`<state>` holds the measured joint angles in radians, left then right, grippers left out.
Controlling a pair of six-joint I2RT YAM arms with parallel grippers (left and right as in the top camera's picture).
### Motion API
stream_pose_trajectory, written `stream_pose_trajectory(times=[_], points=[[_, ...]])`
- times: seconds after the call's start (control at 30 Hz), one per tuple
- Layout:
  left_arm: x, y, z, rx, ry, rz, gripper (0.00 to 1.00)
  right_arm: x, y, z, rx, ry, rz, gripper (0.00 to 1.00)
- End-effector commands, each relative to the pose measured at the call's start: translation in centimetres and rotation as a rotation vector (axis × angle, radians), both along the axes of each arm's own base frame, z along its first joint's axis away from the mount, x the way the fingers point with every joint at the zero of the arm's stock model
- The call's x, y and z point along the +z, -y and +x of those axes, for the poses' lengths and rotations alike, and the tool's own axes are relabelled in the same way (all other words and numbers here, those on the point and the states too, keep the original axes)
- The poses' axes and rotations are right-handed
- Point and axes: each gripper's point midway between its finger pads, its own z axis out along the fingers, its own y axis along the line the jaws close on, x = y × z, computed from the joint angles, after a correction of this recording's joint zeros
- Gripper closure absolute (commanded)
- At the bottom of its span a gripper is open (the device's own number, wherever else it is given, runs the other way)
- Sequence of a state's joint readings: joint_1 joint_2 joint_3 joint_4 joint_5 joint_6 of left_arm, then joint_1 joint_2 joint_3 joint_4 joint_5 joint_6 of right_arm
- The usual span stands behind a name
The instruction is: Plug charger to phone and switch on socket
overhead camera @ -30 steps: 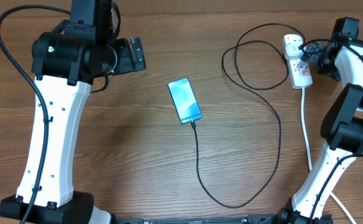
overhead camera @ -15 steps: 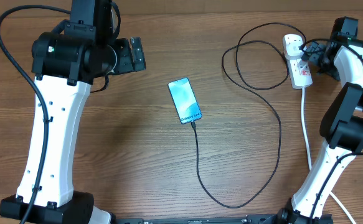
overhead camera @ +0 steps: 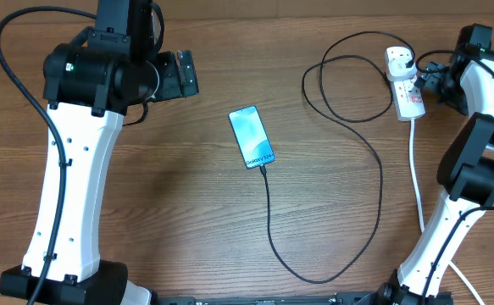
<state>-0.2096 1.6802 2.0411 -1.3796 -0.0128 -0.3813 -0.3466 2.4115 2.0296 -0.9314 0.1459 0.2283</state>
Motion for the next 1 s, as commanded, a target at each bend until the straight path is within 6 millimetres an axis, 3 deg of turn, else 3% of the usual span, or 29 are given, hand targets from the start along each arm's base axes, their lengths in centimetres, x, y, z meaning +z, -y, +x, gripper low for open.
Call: stream_pose_trajectory(times=[0.0, 0.23, 0.53, 0.97], points=[[0.1, 0.1, 0.1, -0.019, 0.010, 0.021, 0.00, -0.4, -1.0, 0.6, 0.040, -0.003, 0.027, 0.00], [0.1, 0.1, 0.1, -0.019, 0.011, 0.021, 0.00, -0.1, -2.3, 1.2, 0.065, 0.028, 0.099, 0.00], [0.1, 0.1, 0.1, -0.019, 0.010, 0.021, 0.00, 3.1, -2.1, 1.6, 0.066, 0.073, 0.082, 0.00], [0.1, 0.1, 0.1, -0.019, 0.009, 0.022, 0.00, 3.2, -0.6, 1.6, 0.040, 0.068, 0.003, 0.00]])
